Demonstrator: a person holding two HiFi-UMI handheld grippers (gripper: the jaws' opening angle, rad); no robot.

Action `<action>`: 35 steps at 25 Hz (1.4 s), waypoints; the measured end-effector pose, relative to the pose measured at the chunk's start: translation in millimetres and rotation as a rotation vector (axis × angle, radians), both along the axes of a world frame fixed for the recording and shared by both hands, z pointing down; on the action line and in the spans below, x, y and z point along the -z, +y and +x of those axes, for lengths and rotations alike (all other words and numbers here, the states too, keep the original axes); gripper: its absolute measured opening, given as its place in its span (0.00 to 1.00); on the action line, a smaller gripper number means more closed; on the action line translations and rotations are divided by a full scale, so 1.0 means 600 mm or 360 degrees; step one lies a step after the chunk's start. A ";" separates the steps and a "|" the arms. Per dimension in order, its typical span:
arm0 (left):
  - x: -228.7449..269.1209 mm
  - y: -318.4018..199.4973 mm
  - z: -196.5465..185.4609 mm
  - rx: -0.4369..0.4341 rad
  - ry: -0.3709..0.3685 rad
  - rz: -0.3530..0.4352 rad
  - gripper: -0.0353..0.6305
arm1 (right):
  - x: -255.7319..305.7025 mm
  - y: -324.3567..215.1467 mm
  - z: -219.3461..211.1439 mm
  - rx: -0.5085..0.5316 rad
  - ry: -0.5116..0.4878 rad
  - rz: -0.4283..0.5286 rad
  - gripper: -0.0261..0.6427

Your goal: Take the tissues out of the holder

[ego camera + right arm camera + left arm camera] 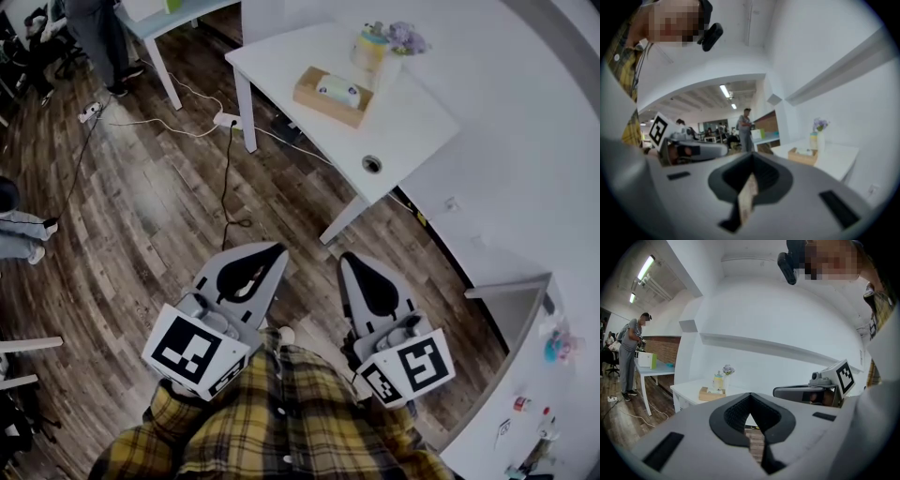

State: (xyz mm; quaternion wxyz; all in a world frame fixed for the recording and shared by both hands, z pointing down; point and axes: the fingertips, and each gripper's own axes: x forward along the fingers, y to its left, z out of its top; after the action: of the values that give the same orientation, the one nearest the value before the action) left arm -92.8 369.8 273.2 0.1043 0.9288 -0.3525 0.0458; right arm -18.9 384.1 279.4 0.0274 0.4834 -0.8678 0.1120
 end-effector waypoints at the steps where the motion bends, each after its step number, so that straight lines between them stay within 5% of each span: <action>1: -0.001 -0.015 -0.006 -0.0003 -0.0001 -0.0002 0.07 | -0.002 -0.015 -0.007 0.0000 0.0003 -0.0005 0.06; 20: -0.004 -0.296 -0.138 -0.0140 0.0021 -0.0044 0.07 | -0.003 -0.292 -0.136 -0.0157 0.0036 -0.0022 0.06; 35: -0.032 -0.412 -0.118 -0.0221 0.0001 -0.0117 0.07 | -0.028 -0.403 -0.121 -0.0223 0.0048 -0.0122 0.06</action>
State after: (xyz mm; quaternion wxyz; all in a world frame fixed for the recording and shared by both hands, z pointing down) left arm -163.8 122.5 292.4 0.1349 0.9466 -0.2852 0.0655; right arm -91.2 142.4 296.1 0.0511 0.5430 -0.8264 0.1396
